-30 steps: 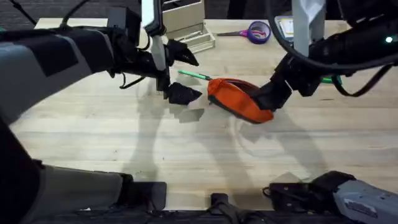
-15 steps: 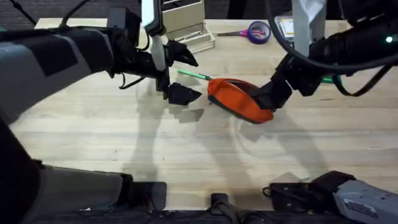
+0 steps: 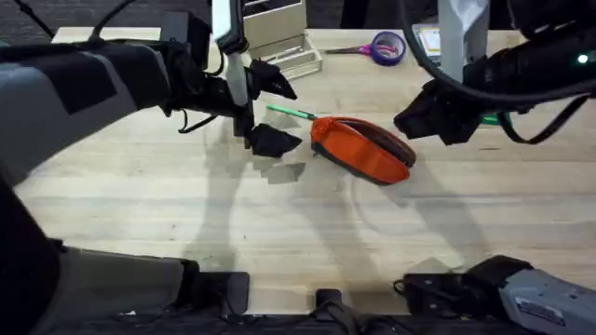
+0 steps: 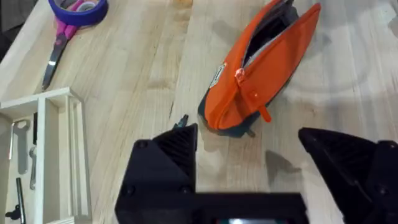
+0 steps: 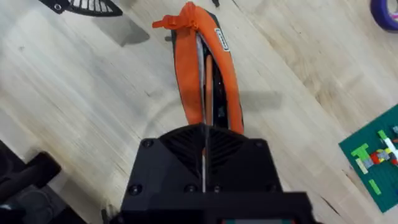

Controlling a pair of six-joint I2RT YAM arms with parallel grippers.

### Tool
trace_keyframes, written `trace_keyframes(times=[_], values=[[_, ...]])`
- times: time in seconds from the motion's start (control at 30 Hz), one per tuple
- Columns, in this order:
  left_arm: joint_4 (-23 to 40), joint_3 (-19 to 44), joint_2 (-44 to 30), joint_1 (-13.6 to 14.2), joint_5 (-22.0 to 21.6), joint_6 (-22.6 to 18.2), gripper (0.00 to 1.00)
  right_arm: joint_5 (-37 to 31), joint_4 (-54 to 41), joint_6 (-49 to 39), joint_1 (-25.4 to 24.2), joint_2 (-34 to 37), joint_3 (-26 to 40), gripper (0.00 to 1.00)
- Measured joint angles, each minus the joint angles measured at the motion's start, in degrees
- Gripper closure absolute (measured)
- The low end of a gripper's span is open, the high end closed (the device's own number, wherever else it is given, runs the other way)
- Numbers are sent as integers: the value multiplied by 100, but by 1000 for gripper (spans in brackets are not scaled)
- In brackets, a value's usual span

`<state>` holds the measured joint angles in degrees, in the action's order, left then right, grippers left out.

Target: Unzip the bag, pick up the pens from the table one at a time and place them inside, then zip the bag closed.

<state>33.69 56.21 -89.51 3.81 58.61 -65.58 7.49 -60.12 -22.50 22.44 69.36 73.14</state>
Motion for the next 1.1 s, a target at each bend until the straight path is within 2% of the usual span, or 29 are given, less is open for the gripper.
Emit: trace_keyframes(times=[0.5,1.1], values=[[0,0,2,0,0,0,7,2,-37,0,0,78,11,969],[0,0,0,0,0,0,7,-2,138,-153,0,1662,17,969]])
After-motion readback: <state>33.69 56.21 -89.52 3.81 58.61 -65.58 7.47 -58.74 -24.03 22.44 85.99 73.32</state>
